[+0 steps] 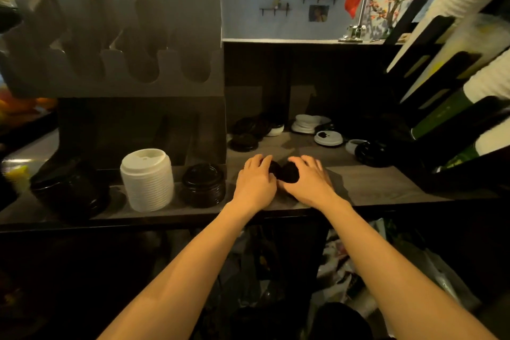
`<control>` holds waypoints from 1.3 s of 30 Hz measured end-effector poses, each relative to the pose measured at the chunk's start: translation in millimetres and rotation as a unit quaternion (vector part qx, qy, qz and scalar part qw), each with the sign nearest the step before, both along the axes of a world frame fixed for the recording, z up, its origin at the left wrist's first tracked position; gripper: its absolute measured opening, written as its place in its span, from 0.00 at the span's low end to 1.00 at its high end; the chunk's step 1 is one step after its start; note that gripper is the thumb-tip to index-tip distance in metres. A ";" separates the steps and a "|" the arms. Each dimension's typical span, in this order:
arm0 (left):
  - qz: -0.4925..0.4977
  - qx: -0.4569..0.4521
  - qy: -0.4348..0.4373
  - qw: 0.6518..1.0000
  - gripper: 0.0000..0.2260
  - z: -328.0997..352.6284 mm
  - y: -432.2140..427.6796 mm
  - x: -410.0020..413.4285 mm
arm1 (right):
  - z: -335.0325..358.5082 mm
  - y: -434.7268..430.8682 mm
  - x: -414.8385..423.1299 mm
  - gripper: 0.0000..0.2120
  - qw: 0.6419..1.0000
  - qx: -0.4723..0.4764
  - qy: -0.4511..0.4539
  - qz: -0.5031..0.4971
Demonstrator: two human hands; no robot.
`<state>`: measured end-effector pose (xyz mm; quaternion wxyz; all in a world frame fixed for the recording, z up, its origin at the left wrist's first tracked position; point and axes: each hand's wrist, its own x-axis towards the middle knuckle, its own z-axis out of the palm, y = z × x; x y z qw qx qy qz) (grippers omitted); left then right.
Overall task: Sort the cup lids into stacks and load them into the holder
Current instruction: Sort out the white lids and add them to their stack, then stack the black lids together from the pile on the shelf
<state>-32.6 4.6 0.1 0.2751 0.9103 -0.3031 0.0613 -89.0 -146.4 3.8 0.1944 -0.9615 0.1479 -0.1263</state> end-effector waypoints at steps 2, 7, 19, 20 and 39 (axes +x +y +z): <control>0.015 0.044 0.006 0.999 0.21 -4.7 -4.9 6.1 | -0.2 -3.4 7.0 0.35 1.000 -0.018 0.000 0.006; 0.074 -0.006 -0.036 0.997 0.12 -2.3 -8.1 17.4 | -0.1 -12.8 14.5 0.36 0.997 0.039 -0.059 0.014; 0.063 -0.267 0.062 0.960 0.31 -3.2 6.5 13.2 | -3.0 -14.4 14.5 0.38 0.996 0.062 -0.064 0.009; 0.059 -0.297 0.065 0.951 0.32 -3.2 9.6 12.5 | -2.1 -13.0 13.4 0.38 0.996 0.050 -0.068 0.010; -0.011 -0.401 0.042 0.915 0.21 23.8 49.2 -21.2 | 1.6 47.1 3.4 0.37 0.936 0.007 -0.293 0.193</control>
